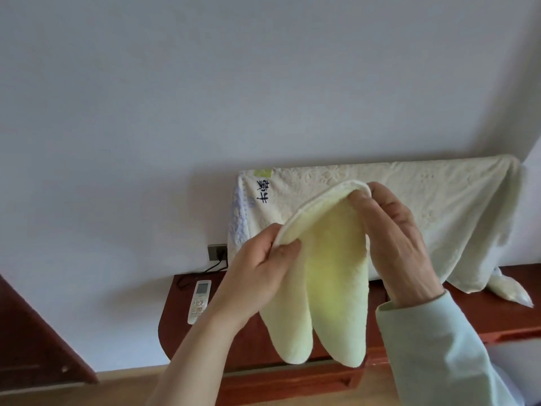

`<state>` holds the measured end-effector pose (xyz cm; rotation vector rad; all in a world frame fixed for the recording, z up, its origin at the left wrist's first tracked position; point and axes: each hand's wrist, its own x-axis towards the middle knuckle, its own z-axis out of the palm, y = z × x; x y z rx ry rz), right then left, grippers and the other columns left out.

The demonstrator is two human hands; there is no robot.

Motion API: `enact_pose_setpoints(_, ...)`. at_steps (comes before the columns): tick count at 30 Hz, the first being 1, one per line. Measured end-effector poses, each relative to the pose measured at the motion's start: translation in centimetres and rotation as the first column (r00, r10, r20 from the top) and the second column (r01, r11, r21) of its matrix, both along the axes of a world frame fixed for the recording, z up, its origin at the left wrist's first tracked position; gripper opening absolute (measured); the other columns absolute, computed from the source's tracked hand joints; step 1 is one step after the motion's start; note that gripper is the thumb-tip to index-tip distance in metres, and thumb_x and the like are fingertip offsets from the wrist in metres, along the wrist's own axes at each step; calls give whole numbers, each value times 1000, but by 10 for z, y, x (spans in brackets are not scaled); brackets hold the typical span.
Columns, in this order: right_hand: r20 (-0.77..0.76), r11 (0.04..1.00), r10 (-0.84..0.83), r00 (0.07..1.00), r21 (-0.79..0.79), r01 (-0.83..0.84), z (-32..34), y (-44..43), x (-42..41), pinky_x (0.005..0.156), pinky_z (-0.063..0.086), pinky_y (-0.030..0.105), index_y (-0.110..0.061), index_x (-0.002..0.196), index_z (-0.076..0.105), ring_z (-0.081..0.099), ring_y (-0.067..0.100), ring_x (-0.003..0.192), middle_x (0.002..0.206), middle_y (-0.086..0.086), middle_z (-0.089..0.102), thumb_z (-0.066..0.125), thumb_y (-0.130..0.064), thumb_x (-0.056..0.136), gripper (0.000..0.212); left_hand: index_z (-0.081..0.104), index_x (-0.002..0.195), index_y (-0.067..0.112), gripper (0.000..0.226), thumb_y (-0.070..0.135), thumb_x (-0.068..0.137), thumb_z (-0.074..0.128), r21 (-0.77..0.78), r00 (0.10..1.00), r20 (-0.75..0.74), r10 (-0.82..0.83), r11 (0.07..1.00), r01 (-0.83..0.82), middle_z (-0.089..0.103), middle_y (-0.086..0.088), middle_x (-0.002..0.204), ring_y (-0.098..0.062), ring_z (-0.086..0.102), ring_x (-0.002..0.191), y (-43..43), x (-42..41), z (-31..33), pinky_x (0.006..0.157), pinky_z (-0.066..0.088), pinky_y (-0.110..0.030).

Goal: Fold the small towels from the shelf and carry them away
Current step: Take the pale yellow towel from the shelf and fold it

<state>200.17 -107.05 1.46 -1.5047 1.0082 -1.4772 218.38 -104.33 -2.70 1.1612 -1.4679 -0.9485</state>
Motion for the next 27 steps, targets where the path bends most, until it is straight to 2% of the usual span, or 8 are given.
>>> enact_pose_setpoints(3, -47, 999, 49, 998, 5, -49, -1, 17, -2, 56, 45, 17, -18, 94, 62, 49, 7, 62, 70, -6, 53, 43, -14, 106, 22, 68, 95, 27, 18, 40, 94, 55, -111, 998, 55, 18, 994, -12, 65, -26, 92, -43, 64, 78, 11, 11, 20, 69, 51, -55)
enact_pose_setpoints(5, -57, 992, 122, 991, 21, -121, 1, 30, 0, 57, 48, 15, -18, 100, 61, 53, 5, 63, 72, -7, 57, 43, -14, 106, 19, 67, 91, 27, 15, 37, 96, 56, -162, 997, 80, 1, 987, 12, 62, -28, 86, -32, 59, 67, 19, 19, 33, 62, 46, -45)
enact_pose_setpoints(9, 21, 965, 261, 965, 16, -261, 6, 50, 6, 69, 57, 26, -1, 112, 60, 67, 18, 79, 90, 11, 69, 56, -18, 99, 21, 69, 95, 19, 17, 32, 96, 59, -208, 990, 139, -8, 978, 37, 65, -28, 91, -21, 59, 72, 27, 30, 49, 66, 49, -43)
enact_pose_setpoints(13, 75, 974, 227, 971, -49, -223, 14, 60, 12, 68, 51, 30, 1, 100, 62, 59, 22, 77, 85, 14, 64, 59, -30, 95, 32, 70, 96, 15, 26, 40, 91, 64, -193, 991, 132, -8, 981, 33, 67, -32, 95, -43, 67, 74, 39, 37, 54, 70, 54, -55)
enact_pose_setpoints(15, 113, 978, 205, 972, -69, -198, 19, 62, 13, 62, 48, 25, 0, 86, 59, 55, 15, 67, 74, 6, 60, 59, -29, 94, 30, 70, 94, 15, 27, 41, 89, 68, -162, 992, 120, -23, 986, 42, 69, -29, 91, -42, 67, 73, 45, 40, 52, 67, 55, -48)
enact_pose_setpoints(18, 152, 984, 168, 974, -92, -155, 28, 63, 10, 55, 45, 16, -14, 76, 60, 51, 4, 58, 63, -7, 56, 54, -19, 100, 25, 71, 91, 17, 29, 45, 88, 76, -75, 990, 119, -71, 994, 81, 69, -20, 82, -21, 65, 72, 53, 50, 40, 66, 49, -32)
enact_pose_setpoints(23, 150, 992, 97, 984, -98, -83, 36, 63, -8, 70, 42, 38, -12, 84, 63, 46, 22, 75, 80, 9, 52, 59, -28, 100, 23, 78, 92, 21, 15, 31, 81, 80, 80, 984, 137, -111, 992, 101, 78, -12, 92, -31, 76, 87, 59, 64, 13, 75, 57, -29)
enact_pose_setpoints(27, 165, 996, -11, 986, -85, 25, 35, 63, -19, 67, 49, 25, -14, 83, 65, 52, 15, 76, 81, 5, 56, 56, -27, 102, 25, 77, 86, 22, 8, 28, 90, 74, 143, 979, 167, -115, 986, 91, 74, 1, 80, -10, 68, 75, 55, 64, 0, 71, 51, -21)
